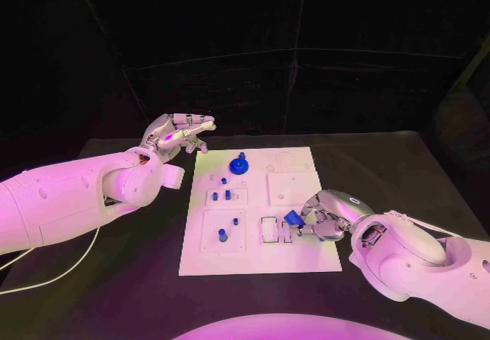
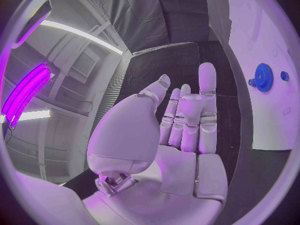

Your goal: Assemble the parts on the task board

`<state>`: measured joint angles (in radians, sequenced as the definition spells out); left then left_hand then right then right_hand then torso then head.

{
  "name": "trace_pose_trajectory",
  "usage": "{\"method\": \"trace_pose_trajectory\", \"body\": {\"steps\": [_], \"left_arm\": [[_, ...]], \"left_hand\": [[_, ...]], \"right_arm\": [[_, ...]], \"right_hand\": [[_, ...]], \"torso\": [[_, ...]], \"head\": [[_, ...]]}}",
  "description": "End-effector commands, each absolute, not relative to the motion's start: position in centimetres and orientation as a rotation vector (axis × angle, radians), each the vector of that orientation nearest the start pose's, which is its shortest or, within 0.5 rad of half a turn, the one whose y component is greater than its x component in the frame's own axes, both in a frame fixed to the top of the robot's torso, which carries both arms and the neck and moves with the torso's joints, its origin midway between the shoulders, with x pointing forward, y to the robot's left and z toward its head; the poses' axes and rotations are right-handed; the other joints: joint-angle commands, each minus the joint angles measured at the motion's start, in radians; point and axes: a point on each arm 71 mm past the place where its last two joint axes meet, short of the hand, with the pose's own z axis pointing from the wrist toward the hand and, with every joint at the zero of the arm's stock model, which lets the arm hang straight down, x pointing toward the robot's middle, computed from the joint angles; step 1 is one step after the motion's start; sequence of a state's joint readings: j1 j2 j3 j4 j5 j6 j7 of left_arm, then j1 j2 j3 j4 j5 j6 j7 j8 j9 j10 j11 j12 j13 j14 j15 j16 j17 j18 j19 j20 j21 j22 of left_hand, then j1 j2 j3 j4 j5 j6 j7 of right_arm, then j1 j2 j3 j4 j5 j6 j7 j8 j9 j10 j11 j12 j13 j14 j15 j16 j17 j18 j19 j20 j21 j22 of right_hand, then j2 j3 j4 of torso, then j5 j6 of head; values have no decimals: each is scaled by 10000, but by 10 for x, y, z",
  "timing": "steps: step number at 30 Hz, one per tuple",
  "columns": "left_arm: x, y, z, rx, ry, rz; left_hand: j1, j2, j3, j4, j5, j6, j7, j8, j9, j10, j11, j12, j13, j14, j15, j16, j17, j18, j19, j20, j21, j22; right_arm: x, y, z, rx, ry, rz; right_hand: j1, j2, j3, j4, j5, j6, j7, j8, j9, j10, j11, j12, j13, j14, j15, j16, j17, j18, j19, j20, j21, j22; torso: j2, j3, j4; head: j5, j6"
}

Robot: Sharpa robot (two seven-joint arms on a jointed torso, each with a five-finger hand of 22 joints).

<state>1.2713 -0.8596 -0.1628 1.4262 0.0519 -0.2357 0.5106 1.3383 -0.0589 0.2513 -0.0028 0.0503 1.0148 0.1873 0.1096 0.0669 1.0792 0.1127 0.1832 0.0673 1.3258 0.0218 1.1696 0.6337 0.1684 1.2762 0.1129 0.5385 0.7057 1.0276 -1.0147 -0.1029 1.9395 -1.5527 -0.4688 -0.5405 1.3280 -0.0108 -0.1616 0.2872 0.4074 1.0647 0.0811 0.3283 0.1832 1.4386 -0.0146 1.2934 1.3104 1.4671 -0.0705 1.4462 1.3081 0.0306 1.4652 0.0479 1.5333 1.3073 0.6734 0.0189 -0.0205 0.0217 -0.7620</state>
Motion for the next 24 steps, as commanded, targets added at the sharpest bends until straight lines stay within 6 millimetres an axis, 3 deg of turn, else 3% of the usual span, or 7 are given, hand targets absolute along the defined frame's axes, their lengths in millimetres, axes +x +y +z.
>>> {"method": "trace_pose_trajectory", "body": {"steps": [1, 9, 24], "left_arm": [[503, 247, -184, -10708, 13494, -15519], [502, 247, -184, -10710, 13497, -15530], [502, 247, -183, -10712, 13502, -15542]], "left_hand": [[56, 79, -46, -7, 40, -63, -23, 46, 9, -31, -1, 61, -10, -63, -3, -24, 3, 139, 25, 53, -53, -14], [56, 79, -46, -7, 40, -63, -23, 46, 9, -31, -1, 61, -10, -63, -3, -24, 3, 139, 25, 53, -53, -14], [56, 79, -46, -7, 40, -63, -23, 46, 9, -31, -1, 61, -10, -63, -3, -24, 3, 139, 25, 53, -53, -14]], "right_arm": [[364, -181, -231, 1306, 18022, 5936], [365, -162, -238, 1059, 18796, 6142], [371, -147, -248, 898, 19576, 5659]], "right_hand": [[104, 325, -70, 14, 55, 327, -224, 100, 346, 92, -18, 30, 62, 611, -75, 26, 221, -155, 642, -97, 53, 2087], [-136, 414, -228, 29, 144, 418, -253, 64, 435, 116, -45, -34, 55, 622, -99, 49, 273, -165, 671, -127, 75, 2126], [-949, 701, -723, 26, -284, 821, -426, 173, 771, 223, -185, -100, 138, 634, -213, 73, 354, -174, 697, -232, 93, 2164]], "torso": [[15, -10, 44], [17, -11, 23], [14, -5, 19]], "head": [[3, -1], [73, -10], [139, -90]]}}
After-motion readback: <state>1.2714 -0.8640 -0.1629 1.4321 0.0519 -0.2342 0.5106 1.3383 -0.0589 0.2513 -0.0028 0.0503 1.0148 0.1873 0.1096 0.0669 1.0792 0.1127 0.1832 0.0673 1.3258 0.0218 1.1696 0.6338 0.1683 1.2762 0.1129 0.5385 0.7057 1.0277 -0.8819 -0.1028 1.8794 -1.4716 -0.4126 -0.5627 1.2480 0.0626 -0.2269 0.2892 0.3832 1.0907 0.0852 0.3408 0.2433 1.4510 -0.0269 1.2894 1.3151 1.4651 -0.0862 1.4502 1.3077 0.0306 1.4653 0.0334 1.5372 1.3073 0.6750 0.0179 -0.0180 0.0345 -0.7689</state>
